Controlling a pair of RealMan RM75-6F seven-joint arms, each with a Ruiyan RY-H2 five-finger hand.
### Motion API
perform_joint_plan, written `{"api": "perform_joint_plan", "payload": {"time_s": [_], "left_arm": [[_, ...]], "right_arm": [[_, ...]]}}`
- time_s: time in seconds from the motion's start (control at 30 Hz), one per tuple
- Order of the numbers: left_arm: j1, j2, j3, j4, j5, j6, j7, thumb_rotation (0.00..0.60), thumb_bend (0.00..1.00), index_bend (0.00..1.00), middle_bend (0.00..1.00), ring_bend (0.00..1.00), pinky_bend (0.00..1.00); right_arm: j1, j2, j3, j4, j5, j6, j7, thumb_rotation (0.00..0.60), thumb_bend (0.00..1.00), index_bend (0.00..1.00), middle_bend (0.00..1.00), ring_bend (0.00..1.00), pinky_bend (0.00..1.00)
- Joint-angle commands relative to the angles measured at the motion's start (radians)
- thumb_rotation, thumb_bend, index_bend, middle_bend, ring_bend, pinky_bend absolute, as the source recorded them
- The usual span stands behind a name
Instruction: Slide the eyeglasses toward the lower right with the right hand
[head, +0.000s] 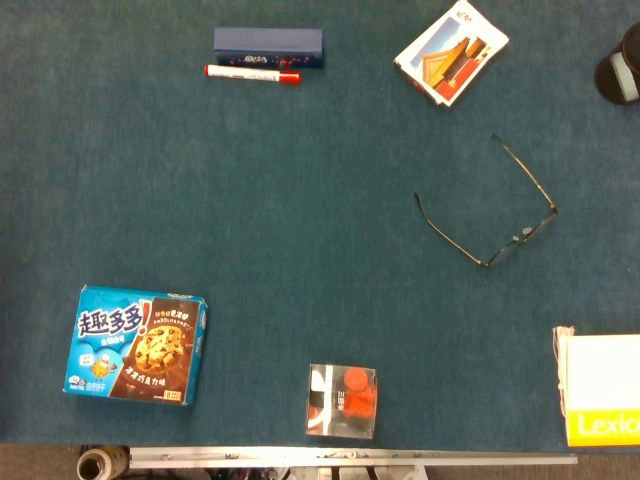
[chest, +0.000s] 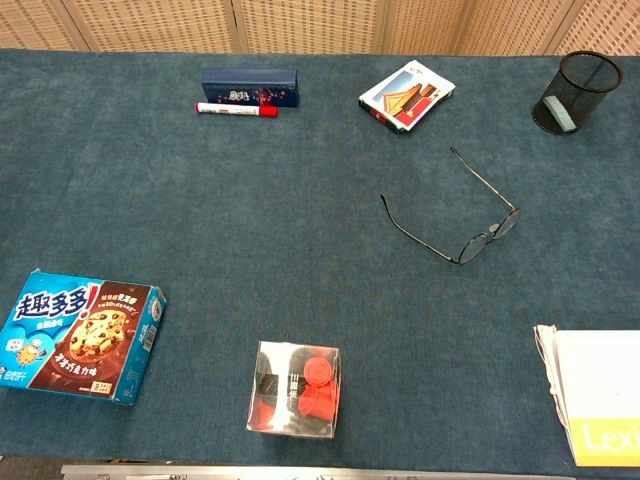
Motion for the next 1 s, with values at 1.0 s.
{"api": "perform_joint_plan", "payload": {"time_s": [1.0], "left_arm": [[0.054, 0.025, 0.01, -0.012, 0.042, 0.102, -0.062, 0.6, 0.22, 0.42, 0.28, 0.3, 0.46]], "right_arm": [[0.092, 0.06, -0.027, -0.212, -0.138, -0.159, -0.312, 0.6, 0.91, 0.39, 0.2, 0.01, 0.09]]}}
